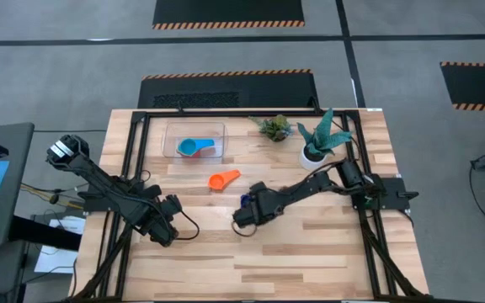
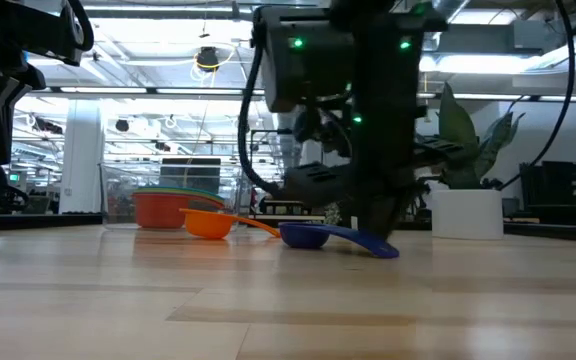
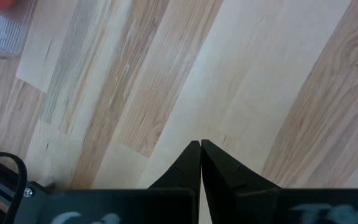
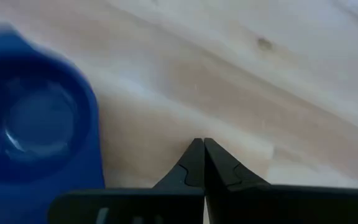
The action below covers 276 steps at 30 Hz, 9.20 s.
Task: Nest measuring cups in basket
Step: Move the dark blue measuring cup to the top of the table, then stack the orange measuring cup on top of the light blue measuring cup in the transparent bin
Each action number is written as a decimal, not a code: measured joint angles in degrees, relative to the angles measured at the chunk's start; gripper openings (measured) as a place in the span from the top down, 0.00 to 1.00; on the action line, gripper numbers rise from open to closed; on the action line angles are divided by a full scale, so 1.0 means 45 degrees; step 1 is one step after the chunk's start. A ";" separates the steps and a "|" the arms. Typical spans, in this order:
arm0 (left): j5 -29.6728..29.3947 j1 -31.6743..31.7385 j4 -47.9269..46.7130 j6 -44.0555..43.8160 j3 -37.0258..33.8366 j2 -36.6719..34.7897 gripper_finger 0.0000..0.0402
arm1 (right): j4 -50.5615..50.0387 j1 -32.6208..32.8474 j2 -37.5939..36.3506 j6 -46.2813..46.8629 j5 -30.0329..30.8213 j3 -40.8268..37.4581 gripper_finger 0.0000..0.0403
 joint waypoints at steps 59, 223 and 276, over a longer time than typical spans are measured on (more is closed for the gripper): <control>-0.0213 0.0000 0.0031 -0.0203 0.0000 0.0000 1.00 | 0.4853 -0.0371 0.0647 -0.3647 -0.0954 0.1439 0.98; 0.1168 0.7950 -0.1080 1.4587 0.6439 0.5760 0.99 | 0.8956 -0.3559 -1.1033 -0.6345 -0.1627 -1.2798 0.94; -0.0859 1.3512 -0.0017 2.6030 0.3181 0.3128 0.96 | 0.9044 -0.3564 -1.1028 -0.6005 -0.1569 -1.3531 0.93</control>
